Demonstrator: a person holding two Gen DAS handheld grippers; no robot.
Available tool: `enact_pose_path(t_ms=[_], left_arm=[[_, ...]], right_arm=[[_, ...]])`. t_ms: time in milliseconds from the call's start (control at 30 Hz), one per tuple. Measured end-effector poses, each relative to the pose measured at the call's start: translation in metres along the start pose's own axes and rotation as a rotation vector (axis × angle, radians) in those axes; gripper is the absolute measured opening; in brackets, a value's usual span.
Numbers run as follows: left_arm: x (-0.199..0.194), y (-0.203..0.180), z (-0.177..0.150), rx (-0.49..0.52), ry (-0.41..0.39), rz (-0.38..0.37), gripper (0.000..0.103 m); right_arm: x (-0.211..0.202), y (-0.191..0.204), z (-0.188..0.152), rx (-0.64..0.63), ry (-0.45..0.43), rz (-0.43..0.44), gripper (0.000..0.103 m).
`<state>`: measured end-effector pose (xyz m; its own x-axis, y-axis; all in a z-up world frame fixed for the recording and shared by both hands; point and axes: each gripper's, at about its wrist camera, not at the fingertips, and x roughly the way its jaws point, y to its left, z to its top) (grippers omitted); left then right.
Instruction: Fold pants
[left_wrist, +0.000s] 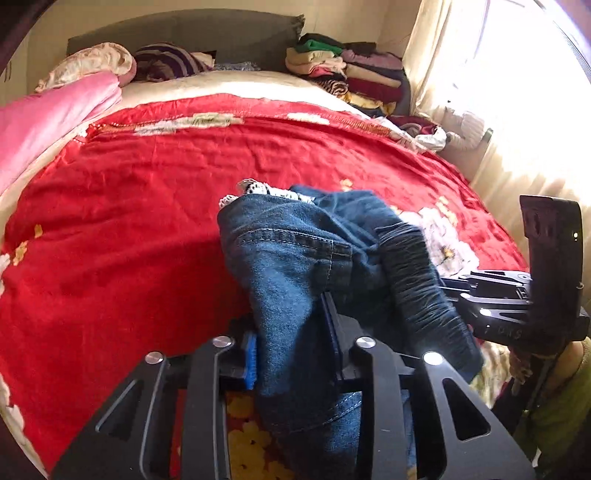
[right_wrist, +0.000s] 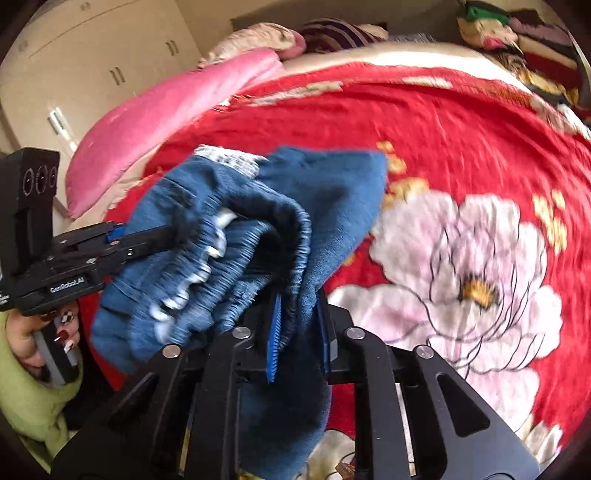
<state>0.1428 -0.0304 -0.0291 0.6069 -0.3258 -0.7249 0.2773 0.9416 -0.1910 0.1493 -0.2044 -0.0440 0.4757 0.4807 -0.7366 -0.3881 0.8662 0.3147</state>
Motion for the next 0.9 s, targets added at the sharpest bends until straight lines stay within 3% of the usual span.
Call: enact_pose_path(t_ms=[233, 333, 433, 500, 567, 667, 900], left_arm=[[0.001, 0.008, -0.002, -0.022, 0.005, 0.003, 0.039], [-0.006, 0.008, -0.003, -0.037, 0.0, -0.002, 0.054], [-0.022, 0.006, -0.001, -0.039, -0.031, 0.004, 0.065], [-0.035, 0.005, 0.0, -0.04, -0.054, 0.014, 0.076], [-0.05, 0.003, -0.001, -0.043, -0.077, 0.024, 0.092], [-0.073, -0.001, -0.006, -0.043, -0.112, 0.041, 0.098], [-0.116, -0.019, -0.027, -0.007, -0.173, 0.125, 0.099]], right_arm=[[-0.003, -0.001, 0.0, 0.011, 0.003, -0.041, 0.03], [-0.013, 0.002, 0.001, 0.007, -0.026, -0.074, 0.045], [-0.037, 0.009, 0.002, -0.011, -0.093, -0.124, 0.069], [-0.06, 0.016, 0.002, -0.036, -0.156, -0.148, 0.074], [-0.079, 0.022, 0.004, -0.052, -0.209, -0.17, 0.087], [-0.107, 0.034, 0.0, -0.084, -0.284, -0.181, 0.094], [-0.142, 0.063, -0.02, -0.117, -0.359, -0.223, 0.094]])
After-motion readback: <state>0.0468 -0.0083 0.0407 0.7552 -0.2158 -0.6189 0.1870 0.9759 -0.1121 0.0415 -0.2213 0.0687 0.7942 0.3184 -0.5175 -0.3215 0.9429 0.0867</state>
